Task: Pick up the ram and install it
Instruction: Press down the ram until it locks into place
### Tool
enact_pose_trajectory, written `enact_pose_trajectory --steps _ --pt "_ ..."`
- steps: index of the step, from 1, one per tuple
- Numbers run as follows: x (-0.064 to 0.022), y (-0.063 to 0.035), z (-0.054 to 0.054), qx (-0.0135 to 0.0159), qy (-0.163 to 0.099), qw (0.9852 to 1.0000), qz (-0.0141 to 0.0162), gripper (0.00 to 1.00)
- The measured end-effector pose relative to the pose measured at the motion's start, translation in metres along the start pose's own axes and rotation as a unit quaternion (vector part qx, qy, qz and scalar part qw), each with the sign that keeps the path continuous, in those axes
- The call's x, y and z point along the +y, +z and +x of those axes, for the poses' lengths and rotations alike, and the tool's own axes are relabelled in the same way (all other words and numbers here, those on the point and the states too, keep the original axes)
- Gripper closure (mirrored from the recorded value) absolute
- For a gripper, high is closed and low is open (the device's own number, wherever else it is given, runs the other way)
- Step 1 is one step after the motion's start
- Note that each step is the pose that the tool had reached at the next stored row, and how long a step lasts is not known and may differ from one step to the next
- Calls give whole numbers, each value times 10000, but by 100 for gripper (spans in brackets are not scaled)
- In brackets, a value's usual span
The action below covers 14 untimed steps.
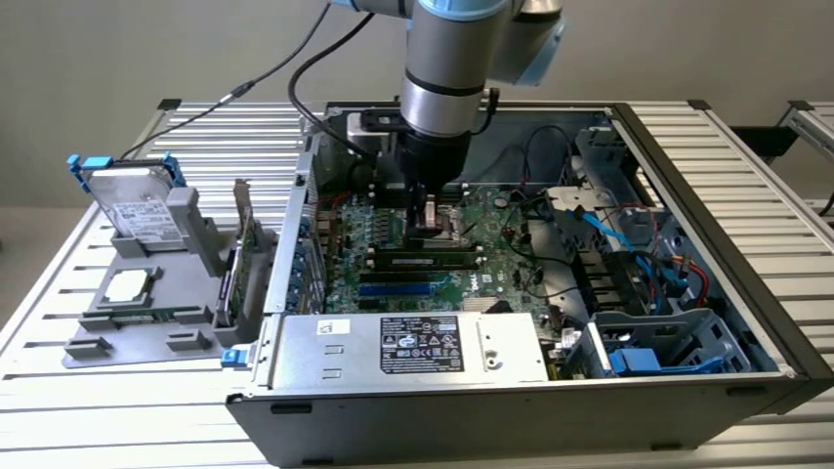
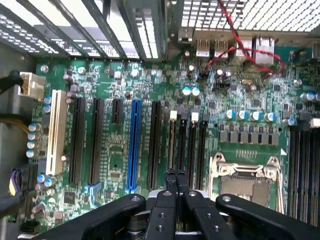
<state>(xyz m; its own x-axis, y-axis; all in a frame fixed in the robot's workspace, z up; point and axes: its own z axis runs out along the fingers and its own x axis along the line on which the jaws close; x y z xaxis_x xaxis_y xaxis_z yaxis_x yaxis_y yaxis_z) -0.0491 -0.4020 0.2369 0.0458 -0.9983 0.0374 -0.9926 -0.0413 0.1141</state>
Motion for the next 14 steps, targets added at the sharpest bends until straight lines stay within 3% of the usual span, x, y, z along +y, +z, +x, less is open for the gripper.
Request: enact_pose_trajectory --steps 9,14 --pt "48 30 -3 10 1 10000 -1 90" --pt "57 70 -5 30 3 10000 -2 90"
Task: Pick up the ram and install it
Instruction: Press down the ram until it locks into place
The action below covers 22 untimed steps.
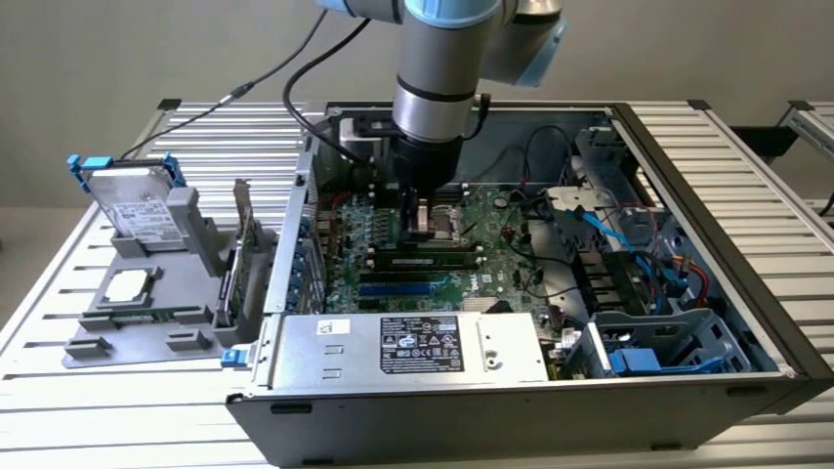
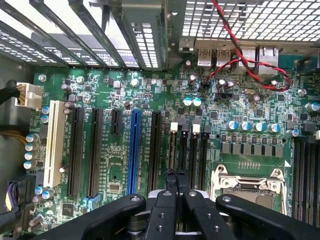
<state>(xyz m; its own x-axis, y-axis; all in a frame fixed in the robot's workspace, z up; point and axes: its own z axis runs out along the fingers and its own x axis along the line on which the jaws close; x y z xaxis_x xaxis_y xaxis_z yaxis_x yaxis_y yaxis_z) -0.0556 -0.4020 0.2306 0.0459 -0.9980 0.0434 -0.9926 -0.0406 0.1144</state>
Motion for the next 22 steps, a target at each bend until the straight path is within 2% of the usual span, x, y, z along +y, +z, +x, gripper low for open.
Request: enact_pose_trajectory --steps 5,10,22 --pt "13 39 -3 51 5 10000 -3 90" --pt "19 63 -12 120 14 9999 -7 90" --pt "17 61 -62 123 13 9999 -3 90"
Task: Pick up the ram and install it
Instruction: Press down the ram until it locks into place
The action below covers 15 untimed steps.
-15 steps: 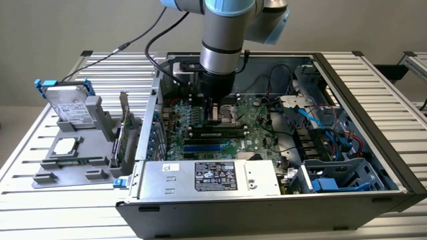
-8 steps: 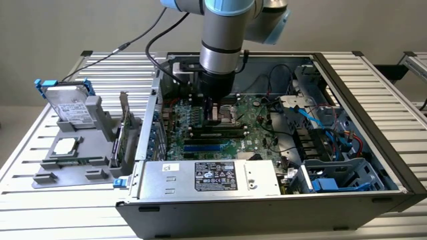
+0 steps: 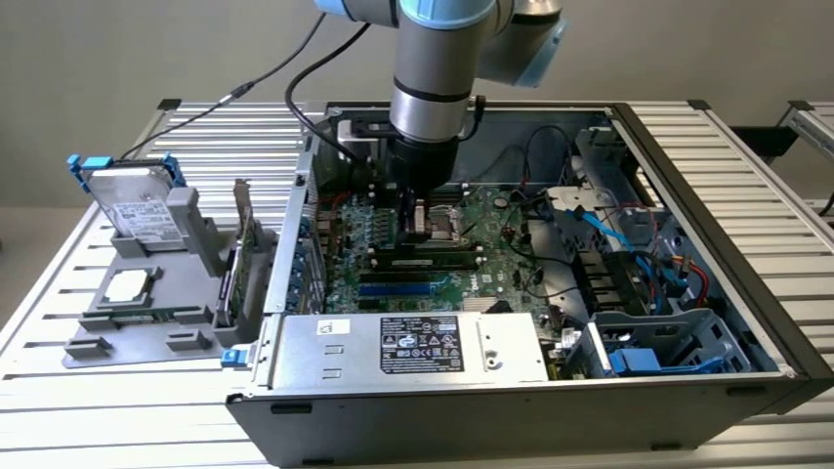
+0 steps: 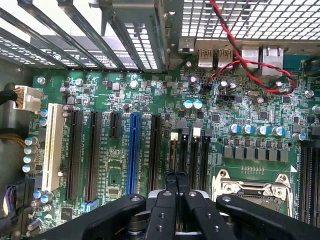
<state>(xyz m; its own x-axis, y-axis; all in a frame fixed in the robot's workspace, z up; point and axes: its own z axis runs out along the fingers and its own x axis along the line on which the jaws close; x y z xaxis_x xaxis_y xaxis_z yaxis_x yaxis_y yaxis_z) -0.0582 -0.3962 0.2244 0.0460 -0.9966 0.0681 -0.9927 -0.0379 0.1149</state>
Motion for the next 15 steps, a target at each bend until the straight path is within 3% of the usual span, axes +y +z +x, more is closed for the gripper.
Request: enact_pose_trajectory --steps 5,10,15 --pt "1 -9 -2 -4 1 10000 2 90" --pt "25 -216 13 -2 1 10000 1 90" --pt "-20 -270 20 -3 -2 10000 1 90"
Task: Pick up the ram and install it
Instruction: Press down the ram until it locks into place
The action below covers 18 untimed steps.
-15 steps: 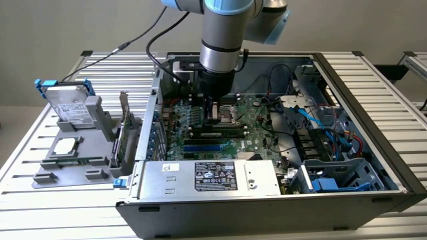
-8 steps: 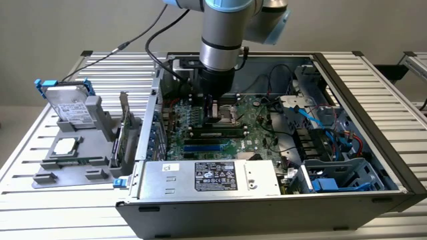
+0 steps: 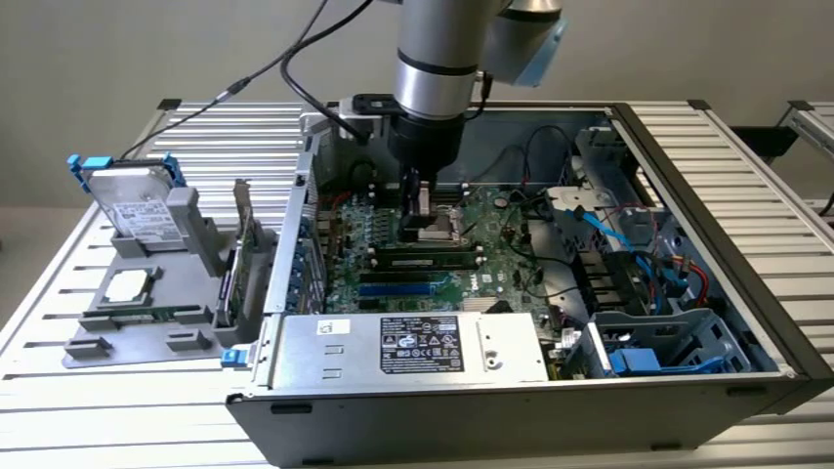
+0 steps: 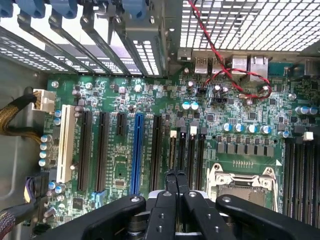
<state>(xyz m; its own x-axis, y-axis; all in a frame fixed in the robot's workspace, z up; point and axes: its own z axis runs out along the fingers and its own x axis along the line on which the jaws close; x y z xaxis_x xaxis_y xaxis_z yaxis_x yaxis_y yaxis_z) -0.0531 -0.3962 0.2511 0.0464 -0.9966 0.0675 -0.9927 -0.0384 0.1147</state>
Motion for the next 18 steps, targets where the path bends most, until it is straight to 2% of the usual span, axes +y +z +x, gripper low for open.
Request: enact_pose_trajectory --steps 7,14,18 --pt "-198 -26 26 0 -12 10000 0 90" --pt "-213 -28 27 0 -11 10000 0 90" --pt "-266 -34 32 2 -23 10000 -6 90"
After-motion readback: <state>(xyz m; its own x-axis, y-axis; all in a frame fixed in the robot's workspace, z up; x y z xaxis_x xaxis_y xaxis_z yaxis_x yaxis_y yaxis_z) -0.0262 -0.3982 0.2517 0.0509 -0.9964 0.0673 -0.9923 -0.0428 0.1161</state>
